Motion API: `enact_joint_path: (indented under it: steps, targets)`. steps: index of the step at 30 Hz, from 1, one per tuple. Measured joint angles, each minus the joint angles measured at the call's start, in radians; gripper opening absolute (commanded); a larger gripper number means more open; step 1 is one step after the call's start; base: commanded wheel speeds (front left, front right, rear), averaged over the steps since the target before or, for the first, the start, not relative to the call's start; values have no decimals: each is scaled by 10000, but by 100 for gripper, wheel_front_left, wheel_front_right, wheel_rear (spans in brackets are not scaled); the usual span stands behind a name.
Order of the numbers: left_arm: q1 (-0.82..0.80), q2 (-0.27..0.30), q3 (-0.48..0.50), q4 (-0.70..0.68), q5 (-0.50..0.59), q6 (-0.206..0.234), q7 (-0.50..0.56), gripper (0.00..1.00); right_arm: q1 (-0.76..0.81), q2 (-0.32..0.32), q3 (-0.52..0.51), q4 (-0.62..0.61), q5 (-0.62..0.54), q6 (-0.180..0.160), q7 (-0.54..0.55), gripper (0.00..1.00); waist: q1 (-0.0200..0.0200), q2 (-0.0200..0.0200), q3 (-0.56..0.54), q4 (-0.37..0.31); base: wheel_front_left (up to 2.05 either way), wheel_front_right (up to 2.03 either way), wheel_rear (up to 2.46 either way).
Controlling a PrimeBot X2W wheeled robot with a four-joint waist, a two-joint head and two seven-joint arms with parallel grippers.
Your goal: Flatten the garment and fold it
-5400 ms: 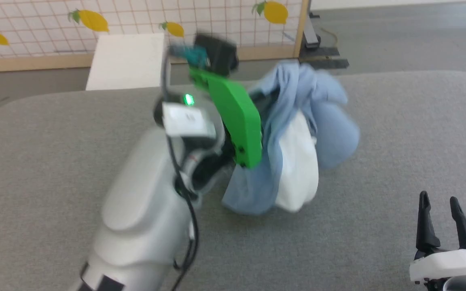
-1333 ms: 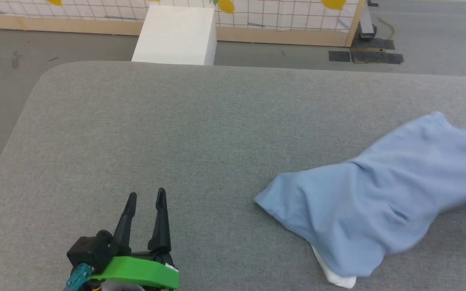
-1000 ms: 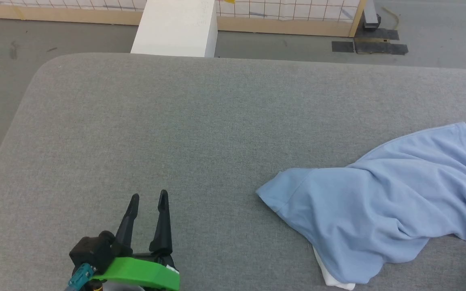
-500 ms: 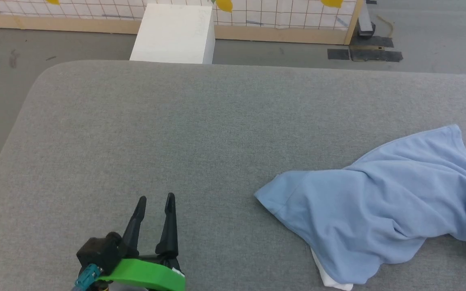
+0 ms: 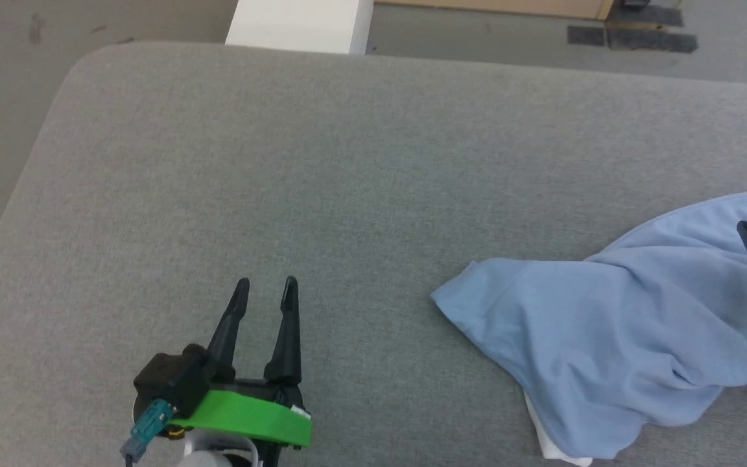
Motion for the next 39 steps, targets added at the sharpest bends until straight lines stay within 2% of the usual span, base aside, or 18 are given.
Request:
enact_joint_path:
  steps: [10,13,22,26,32,35,39]
  targets:
    - [-428,0,-328,-134,77,6,0,100,-291,-130,-190,1791,-909,2,-25,100,2,0,842,709,0,0,0]
    - [-512,0,-380,-199,77,10,0,100,-523,-245,-336,1912,-1149,6,-58,0,1,-1,1050,893,0,0,0]
    - [-534,2,-447,-88,-46,138,0,100,-741,-619,0,2013,-1298,4,-633,0,2,0,1019,1154,0,0,0]
    - [-515,0,-483,-17,-151,142,0,100,-1144,-663,640,1572,-851,2,-788,0,2,0,645,1132,0,0,0]
    - [-443,0,-483,-125,-224,197,0,100,-2824,-888,2063,485,-234,2,-598,0,1,0,253,1305,0,0,0]
    - [-401,0,-428,-182,-267,226,0,100,-3701,-727,2851,378,-207,2,-591,0,0,0,287,1474,0,0,0]
    - [-407,2,-479,-203,-332,226,0,100,-4860,-88,3747,943,-362,2,-819,0,0,0,592,1668,0,0,0]
